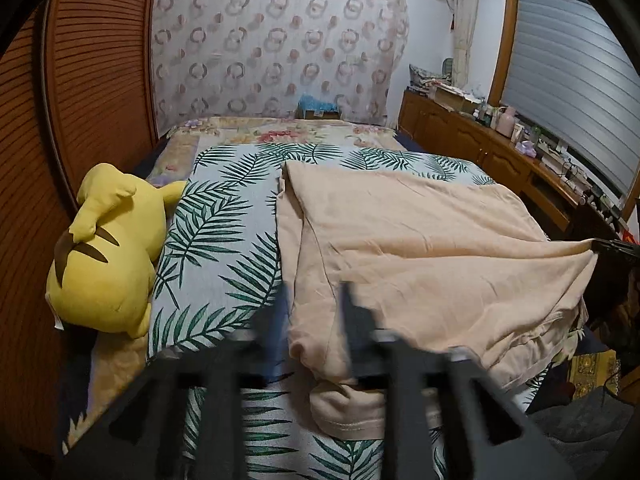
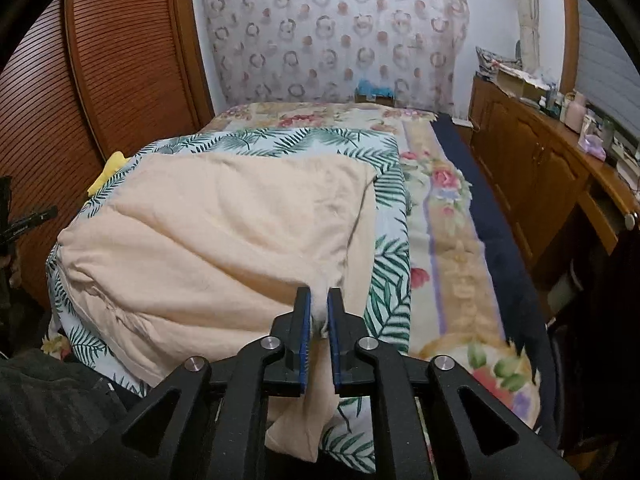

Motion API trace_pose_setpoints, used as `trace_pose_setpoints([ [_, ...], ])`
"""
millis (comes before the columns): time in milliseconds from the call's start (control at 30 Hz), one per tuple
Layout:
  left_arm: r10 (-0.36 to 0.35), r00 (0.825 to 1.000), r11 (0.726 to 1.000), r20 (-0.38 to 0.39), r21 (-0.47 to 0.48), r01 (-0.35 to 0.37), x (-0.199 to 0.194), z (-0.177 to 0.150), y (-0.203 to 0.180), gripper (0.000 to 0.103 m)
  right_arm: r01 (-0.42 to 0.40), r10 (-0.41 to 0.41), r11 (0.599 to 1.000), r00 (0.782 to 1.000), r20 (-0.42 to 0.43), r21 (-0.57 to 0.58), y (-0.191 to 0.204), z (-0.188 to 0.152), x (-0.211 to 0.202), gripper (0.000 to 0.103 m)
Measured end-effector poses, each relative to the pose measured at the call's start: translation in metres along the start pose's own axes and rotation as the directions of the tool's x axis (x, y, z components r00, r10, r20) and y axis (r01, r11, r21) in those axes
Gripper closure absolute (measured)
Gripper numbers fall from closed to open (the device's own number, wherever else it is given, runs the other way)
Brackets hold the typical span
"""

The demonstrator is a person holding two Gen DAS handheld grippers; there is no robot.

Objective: Fold small clothes
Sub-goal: 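Lower the folded edge onto the shirt and open both grippers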

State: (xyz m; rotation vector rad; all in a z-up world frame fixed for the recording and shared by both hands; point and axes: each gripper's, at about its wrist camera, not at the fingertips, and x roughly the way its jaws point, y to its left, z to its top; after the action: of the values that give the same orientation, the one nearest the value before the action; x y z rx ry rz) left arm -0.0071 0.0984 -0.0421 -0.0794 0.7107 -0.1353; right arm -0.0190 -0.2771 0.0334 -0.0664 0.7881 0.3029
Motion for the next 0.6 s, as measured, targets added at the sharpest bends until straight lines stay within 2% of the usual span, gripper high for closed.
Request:
trace_pose_setpoints([
  [33, -0.002, 1.000, 1.000, 0.000, -0.007, 0.002, 0.001, -0.002, 0.002, 0.056, 0.002, -0.002, 1.000, 1.000, 0.005, -0.015, 0.003, 0.001, 0.000, 0.086],
  [67, -0.009, 1.000, 1.000, -0.008, -0.013, 0.009, 0.003, -0.004, 0.002, 0.056, 0.016, -0.015, 0.999, 1.000, 0.007, -0.032, 0.007, 0.005, 0.002, 0.082],
  [133, -0.016, 0.999, 1.000, -0.030, -0.018, 0.015, 0.008, -0.009, 0.002, 0.055, 0.010, -0.010, 0.999, 1.000, 0.006, -0.043, 0.011, 0.009, 0.006, 0.065],
  [200, -0.009, 0.999, 1.000, -0.046, -0.015, 0.008, 0.012, -0.013, 0.000, 0.055, 0.023, -0.022, 0.998, 1.000, 0.013, -0.054, 0.016, 0.013, 0.012, 0.054],
  [600, -0.003, 0.990, 1.000, -0.139, -0.019, 0.001, 0.037, -0.039, -0.005, 0.054, -0.011, 0.011, 0.999, 1.000, -0.004, -0.036, 0.032, -0.001, 0.082, 0.052],
])
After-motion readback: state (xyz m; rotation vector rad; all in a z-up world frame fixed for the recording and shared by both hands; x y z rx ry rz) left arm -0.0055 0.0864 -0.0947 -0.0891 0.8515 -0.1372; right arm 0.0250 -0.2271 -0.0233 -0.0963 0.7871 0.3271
